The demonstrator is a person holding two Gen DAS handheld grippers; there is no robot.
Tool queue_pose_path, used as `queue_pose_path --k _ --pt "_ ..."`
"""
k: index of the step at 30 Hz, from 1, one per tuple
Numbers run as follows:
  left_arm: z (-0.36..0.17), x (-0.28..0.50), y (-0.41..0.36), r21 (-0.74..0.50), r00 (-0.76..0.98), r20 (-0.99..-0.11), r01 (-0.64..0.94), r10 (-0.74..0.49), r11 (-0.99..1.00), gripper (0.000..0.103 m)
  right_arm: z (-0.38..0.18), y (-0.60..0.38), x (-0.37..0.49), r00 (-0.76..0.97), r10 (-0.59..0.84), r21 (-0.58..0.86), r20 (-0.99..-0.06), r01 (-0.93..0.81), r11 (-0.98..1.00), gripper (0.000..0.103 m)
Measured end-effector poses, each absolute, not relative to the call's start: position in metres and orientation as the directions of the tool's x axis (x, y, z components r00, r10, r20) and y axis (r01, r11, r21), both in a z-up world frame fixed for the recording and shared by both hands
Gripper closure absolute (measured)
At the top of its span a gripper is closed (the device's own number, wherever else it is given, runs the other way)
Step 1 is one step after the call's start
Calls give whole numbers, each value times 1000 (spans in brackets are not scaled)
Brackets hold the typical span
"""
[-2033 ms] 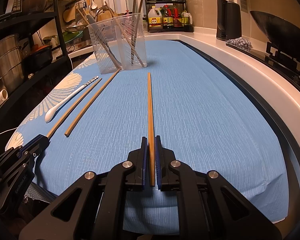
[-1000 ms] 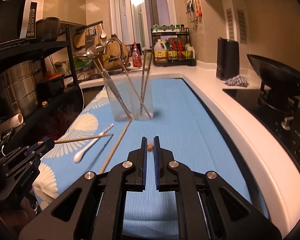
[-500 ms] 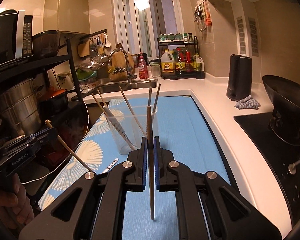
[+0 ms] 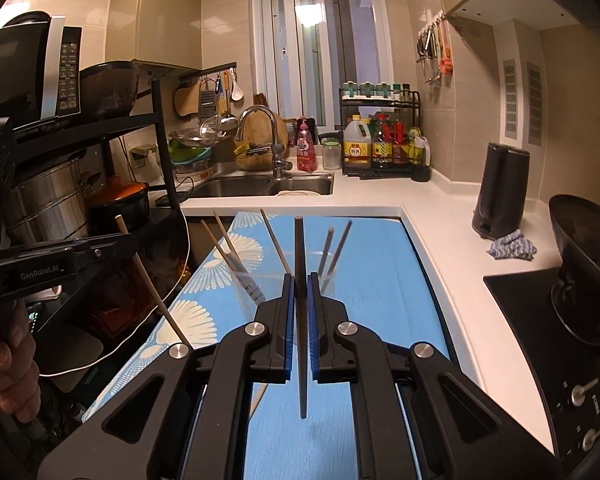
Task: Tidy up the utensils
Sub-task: 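Lower both chopsticks into the clear container and open both tools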
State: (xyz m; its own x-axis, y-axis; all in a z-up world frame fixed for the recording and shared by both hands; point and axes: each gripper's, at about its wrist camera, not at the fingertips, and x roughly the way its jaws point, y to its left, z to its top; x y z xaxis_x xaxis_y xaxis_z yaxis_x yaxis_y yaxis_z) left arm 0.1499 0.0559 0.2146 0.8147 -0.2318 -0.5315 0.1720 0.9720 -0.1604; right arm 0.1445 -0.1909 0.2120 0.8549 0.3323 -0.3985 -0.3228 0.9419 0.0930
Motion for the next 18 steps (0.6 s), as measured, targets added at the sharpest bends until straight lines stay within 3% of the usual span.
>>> queue_pose_path --k 12,18 --pt "290 207 56 -156 839 -483 200 -251 967 96 303 -165 211 883 361 58 -300 -361 931 97" --pt "308 247 57 -161 859 -457 177 -232 971 96 317 -154 250 896 360 43 -259 -362 931 97"
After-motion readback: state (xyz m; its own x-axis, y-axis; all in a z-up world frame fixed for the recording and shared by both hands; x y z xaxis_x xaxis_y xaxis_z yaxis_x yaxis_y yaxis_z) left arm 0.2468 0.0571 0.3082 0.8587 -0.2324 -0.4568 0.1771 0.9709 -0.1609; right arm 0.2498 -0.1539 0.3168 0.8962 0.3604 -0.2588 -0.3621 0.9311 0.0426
